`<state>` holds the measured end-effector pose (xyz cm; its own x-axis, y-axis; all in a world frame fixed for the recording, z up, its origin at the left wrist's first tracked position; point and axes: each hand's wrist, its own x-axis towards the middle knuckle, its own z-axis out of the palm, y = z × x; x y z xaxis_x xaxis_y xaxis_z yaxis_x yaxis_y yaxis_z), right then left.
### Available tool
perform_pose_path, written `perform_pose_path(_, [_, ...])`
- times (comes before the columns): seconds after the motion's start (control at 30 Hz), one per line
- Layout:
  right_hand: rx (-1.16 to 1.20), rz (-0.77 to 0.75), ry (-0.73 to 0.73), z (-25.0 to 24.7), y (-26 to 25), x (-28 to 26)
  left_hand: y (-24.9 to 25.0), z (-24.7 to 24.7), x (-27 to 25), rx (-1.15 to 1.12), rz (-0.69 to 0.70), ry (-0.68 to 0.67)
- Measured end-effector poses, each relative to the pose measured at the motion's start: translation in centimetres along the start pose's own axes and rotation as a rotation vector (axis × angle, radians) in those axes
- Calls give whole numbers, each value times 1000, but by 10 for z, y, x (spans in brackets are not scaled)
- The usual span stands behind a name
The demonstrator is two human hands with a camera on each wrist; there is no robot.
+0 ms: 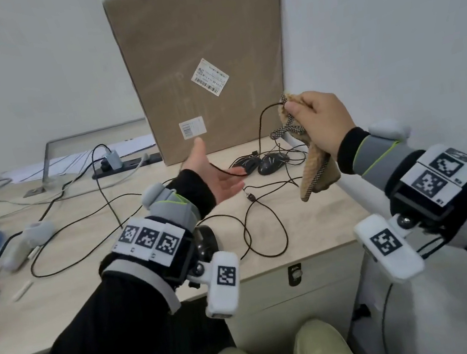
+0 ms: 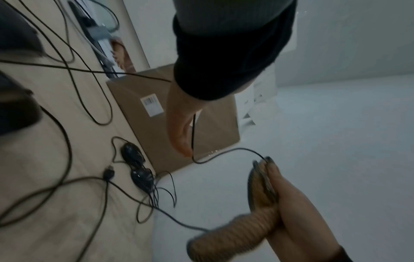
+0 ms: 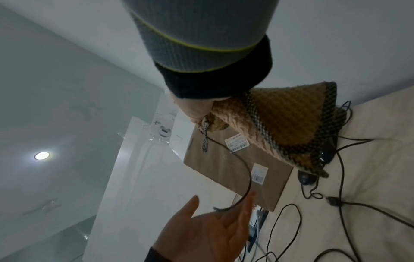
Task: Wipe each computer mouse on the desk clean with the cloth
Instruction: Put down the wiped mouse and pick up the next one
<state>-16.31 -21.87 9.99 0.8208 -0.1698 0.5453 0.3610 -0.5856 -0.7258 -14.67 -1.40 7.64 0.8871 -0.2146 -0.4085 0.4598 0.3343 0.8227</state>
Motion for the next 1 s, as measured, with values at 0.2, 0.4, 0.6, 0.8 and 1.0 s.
perform_pose_path(0.2, [-72,14,167,-4,-13,13,-8,17,-14,216,-104,13])
perform_pose_path(0.4, [-6,3,75,-8,-22,22,-8,8,-21,335,-27,-147])
perform_pose_path(0.6, [-242,-231,-368,19,-40,-7,-2,44,-22,99,203,-215])
perform_pose_path(0.8, [-252,-196,-440,8,-27,-13,26,15,-5,133,354,23])
perform_pose_path(1.0, [-209,-94,-241,-23,-4,-4,45,-52,16,8,365,303])
